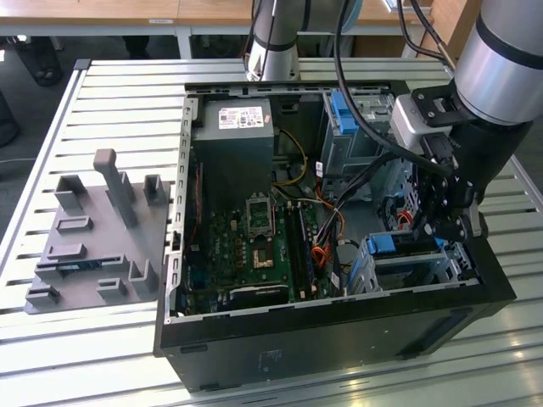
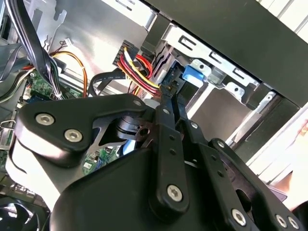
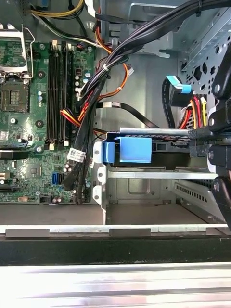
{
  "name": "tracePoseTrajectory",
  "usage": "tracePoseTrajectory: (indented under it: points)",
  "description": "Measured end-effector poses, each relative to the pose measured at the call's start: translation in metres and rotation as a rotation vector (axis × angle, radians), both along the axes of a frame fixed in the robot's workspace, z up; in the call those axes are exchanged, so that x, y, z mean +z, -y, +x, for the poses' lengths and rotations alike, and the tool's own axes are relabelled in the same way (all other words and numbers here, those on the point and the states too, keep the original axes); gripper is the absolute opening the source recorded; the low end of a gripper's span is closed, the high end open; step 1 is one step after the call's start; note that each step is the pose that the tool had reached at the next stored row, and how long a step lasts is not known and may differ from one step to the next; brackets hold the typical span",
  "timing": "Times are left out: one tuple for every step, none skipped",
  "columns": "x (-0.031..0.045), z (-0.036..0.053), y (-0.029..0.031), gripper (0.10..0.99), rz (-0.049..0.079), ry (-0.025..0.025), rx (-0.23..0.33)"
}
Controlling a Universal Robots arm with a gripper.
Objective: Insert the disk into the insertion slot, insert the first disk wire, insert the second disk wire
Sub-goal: 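Insert the first disk wire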
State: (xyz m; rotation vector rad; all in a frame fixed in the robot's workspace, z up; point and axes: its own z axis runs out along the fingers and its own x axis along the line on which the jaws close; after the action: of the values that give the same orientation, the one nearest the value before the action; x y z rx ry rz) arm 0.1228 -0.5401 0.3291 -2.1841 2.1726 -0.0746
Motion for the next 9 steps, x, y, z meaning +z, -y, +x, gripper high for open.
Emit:
tracePoseTrajectory:
  points:
    - [-0.0007, 0.0, 0.0, 0.165, 0.0, 0.0, 0.0]
    - [-0.001, 0.0, 0.0, 0.165, 0.0, -0.0001, 0.0]
    - [-0.0011, 0.0, 0.0, 0.165, 0.0, 0.0, 0.0]
    - [-0.0011, 0.0, 0.0, 0.165, -0.001, -0.0001, 0.0]
    - [-0.0014, 0.0001, 0.0, 0.165, 0.0, 0.0, 0.0]
    - [-0.0017, 0.0004, 0.0, 0.165, 0.0, -0.0001, 0.0]
    - [-0.0019, 0.0004, 0.0, 0.165, -0.001, -0.0001, 0.0]
    - [-0.0022, 0.0004, 0.0, 0.165, 0.0, -0.0002, 0.0]
    - [-0.0022, 0.0004, 0.0, 0.176, 0.0, -0.0002, 0.0]
